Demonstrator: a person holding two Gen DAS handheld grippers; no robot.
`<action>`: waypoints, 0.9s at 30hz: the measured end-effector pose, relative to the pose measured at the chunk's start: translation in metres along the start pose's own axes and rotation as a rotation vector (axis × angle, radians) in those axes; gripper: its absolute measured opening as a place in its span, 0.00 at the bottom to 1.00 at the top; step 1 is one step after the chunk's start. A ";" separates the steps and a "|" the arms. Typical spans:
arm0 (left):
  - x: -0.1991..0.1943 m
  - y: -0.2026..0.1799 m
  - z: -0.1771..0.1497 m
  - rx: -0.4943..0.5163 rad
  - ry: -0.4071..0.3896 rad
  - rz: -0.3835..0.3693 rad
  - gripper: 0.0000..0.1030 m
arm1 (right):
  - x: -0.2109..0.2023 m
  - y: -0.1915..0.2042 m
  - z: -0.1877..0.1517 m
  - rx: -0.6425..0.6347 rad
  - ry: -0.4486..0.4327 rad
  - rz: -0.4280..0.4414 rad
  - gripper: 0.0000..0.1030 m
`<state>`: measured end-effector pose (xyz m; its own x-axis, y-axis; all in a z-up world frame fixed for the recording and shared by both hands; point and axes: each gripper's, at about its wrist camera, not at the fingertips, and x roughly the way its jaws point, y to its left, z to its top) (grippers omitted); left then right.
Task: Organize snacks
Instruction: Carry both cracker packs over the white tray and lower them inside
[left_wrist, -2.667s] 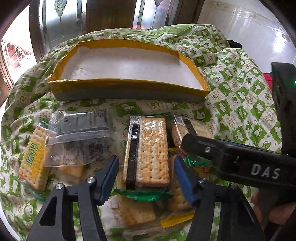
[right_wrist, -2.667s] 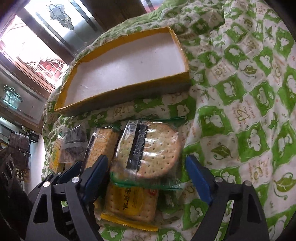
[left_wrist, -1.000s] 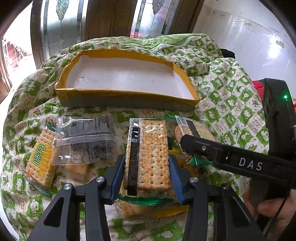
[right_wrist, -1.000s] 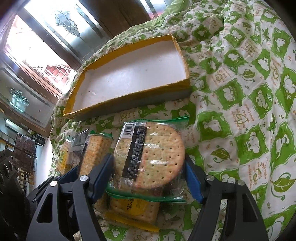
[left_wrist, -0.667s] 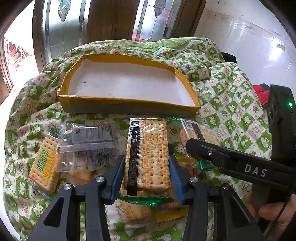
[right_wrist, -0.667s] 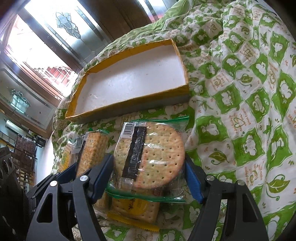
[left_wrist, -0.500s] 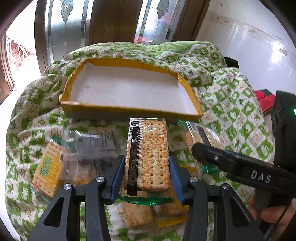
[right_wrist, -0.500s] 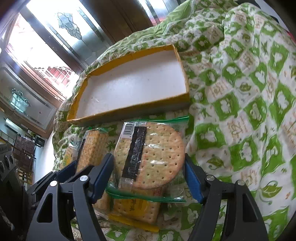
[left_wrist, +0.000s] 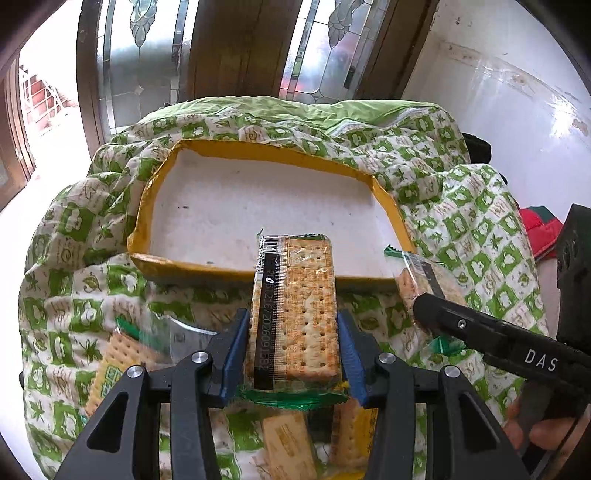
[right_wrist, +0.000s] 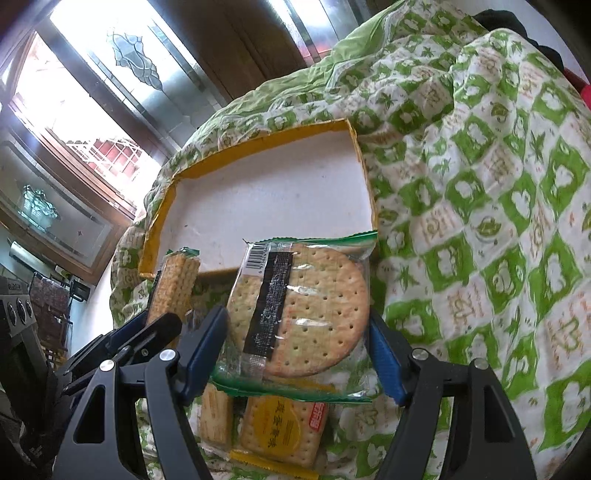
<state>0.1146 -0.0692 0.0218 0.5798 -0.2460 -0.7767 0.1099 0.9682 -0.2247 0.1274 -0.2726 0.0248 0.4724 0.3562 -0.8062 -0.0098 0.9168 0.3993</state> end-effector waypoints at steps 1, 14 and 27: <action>0.002 0.001 0.003 -0.003 0.001 0.002 0.48 | 0.001 0.000 0.004 0.000 -0.001 0.001 0.71; 0.021 0.008 0.037 -0.042 -0.011 0.008 0.48 | 0.013 0.012 0.050 -0.041 -0.030 -0.005 0.71; 0.053 0.013 0.064 -0.066 0.001 0.023 0.48 | 0.046 0.009 0.077 -0.047 -0.016 0.001 0.71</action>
<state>0.1986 -0.0670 0.0151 0.5809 -0.2240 -0.7825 0.0428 0.9685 -0.2455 0.2166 -0.2624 0.0250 0.4860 0.3546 -0.7988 -0.0515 0.9240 0.3788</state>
